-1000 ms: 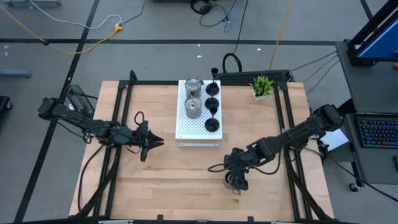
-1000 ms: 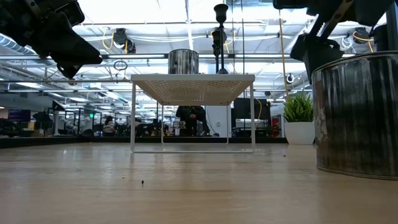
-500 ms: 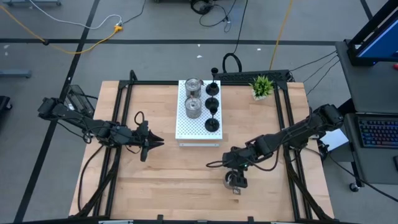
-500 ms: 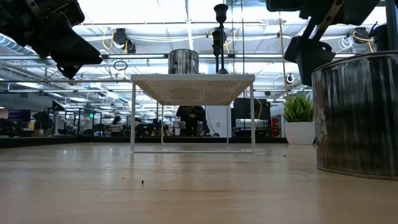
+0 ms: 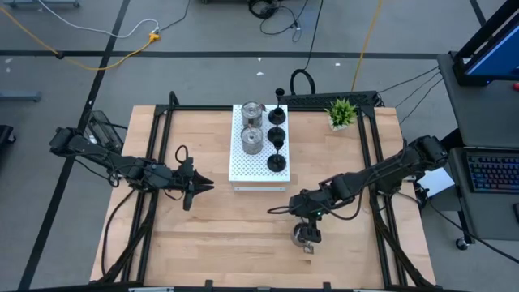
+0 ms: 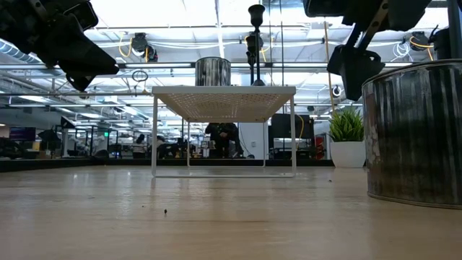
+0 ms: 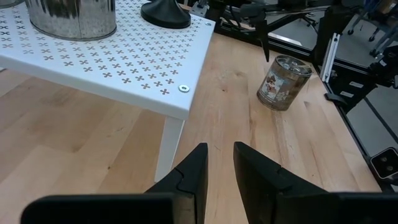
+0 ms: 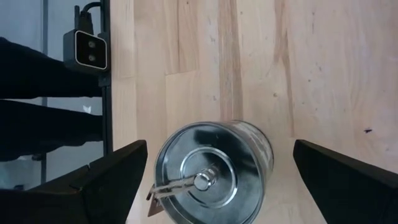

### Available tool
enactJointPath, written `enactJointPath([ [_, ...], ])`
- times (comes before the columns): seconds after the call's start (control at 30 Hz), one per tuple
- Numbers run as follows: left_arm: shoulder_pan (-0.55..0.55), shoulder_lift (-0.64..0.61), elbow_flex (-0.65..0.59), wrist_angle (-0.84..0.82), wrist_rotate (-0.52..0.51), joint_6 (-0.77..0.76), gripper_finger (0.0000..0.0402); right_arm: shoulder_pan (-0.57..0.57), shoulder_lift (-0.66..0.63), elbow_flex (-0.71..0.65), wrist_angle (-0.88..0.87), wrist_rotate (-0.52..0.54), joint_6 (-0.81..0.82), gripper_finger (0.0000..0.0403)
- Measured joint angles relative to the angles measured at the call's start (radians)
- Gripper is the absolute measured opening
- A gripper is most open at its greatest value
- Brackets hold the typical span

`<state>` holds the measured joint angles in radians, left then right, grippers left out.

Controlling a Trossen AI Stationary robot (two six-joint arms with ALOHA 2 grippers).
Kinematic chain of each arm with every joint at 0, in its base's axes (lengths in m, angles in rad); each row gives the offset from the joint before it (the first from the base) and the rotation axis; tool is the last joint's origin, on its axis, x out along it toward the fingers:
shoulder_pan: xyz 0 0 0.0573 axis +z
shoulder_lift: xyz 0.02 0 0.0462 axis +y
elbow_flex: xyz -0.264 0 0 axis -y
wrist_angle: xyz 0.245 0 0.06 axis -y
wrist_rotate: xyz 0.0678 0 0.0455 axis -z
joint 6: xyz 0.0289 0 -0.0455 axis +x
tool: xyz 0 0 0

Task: Pick & Place candle stick holders
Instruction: Put the silver scented candle on the shelf aligned with the other silver scented candle

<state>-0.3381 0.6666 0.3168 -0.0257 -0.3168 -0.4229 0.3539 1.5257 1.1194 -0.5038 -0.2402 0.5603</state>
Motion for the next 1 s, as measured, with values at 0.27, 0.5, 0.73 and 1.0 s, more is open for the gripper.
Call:
enactJointPath([
  [0.27,0.0,0.0,0.0,0.0,0.0,0.0,0.0081,0.0,0.0,0.0,0.023,0.002,-0.006,0.04],
  [0.5,0.0,0.0,0.0,0.0,0.0,0.0,0.0081,0.0,0.0,0.0,0.037,0.006,-0.036,0.04],
  [0.73,0.0,0.0,0.0,0.0,0.0,0.0,0.0081,-0.002,0.0,0.0,0.029,0.09,-0.022,0.04],
  [1.0,0.0,0.0,0.0,0.0,0.0,-0.009,0.0081,0.063,-0.045,0.023,-0.045,0.124,-0.085,0.04],
])
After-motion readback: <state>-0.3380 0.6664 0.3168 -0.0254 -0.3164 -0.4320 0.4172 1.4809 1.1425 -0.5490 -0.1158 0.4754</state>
